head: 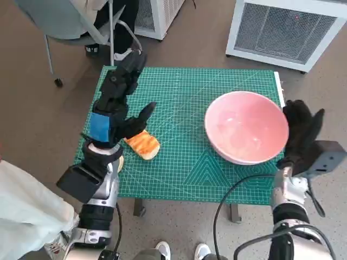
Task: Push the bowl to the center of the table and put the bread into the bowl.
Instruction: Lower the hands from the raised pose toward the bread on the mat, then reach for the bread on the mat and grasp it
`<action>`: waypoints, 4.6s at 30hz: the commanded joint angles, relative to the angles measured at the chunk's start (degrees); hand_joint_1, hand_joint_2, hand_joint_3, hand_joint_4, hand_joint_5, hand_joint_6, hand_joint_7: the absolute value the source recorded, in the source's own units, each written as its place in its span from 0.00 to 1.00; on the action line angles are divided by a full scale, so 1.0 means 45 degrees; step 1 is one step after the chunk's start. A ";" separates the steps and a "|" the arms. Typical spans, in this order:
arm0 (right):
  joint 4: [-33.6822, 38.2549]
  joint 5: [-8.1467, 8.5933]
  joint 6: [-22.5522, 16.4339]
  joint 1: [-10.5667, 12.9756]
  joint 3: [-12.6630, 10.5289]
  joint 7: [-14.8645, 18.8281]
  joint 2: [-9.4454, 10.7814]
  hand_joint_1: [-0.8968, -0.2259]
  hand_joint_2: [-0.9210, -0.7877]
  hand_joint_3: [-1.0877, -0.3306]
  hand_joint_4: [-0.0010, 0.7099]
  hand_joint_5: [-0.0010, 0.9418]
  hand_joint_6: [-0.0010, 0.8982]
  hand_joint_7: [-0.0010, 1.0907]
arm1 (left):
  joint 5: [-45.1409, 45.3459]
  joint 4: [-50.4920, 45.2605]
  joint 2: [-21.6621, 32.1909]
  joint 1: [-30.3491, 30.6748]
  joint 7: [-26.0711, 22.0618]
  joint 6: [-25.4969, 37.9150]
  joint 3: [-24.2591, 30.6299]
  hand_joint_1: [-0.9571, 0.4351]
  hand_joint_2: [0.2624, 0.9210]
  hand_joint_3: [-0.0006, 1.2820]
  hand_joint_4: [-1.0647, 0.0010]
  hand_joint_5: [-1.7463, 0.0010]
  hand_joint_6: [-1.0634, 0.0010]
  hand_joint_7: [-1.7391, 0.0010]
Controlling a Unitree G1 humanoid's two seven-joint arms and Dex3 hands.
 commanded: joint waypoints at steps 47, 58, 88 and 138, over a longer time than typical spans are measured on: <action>0.0386 -0.0758 0.2435 -0.3269 0.0231 -0.0504 0.1808 0.71 0.00 0.33 0.37 0.01 0.05 0.59 | 0.0682 -0.0215 0.1254 0.0944 0.0166 -0.0201 0.0562 0.42 1.00 0.27 0.64 1.00 0.64 0.91; -0.0633 -0.1808 -0.0952 -0.3345 0.1620 -0.0034 0.1311 0.59 0.00 0.38 0.41 0.02 0.05 0.60 | 0.3295 0.0164 0.4196 0.0648 -0.0301 0.0646 0.0383 0.40 1.00 0.27 0.67 1.00 0.66 0.93; -0.7179 0.0261 -0.5118 -0.0707 0.3974 0.5253 0.1468 0.44 0.00 0.41 0.47 0.04 0.00 0.74 | 0.6600 0.2460 0.7379 -0.2259 -0.4698 0.3662 -0.3763 0.53 0.86 0.00 0.74 0.99 0.56 0.95; -0.7585 0.0027 -0.5018 0.0062 0.4055 0.4965 0.1382 0.48 0.00 0.39 0.44 0.05 0.00 0.71 | 0.9289 0.8398 0.4798 -0.4540 -0.2478 0.3164 -0.7151 0.61 0.98 0.03 0.57 0.97 0.46 0.95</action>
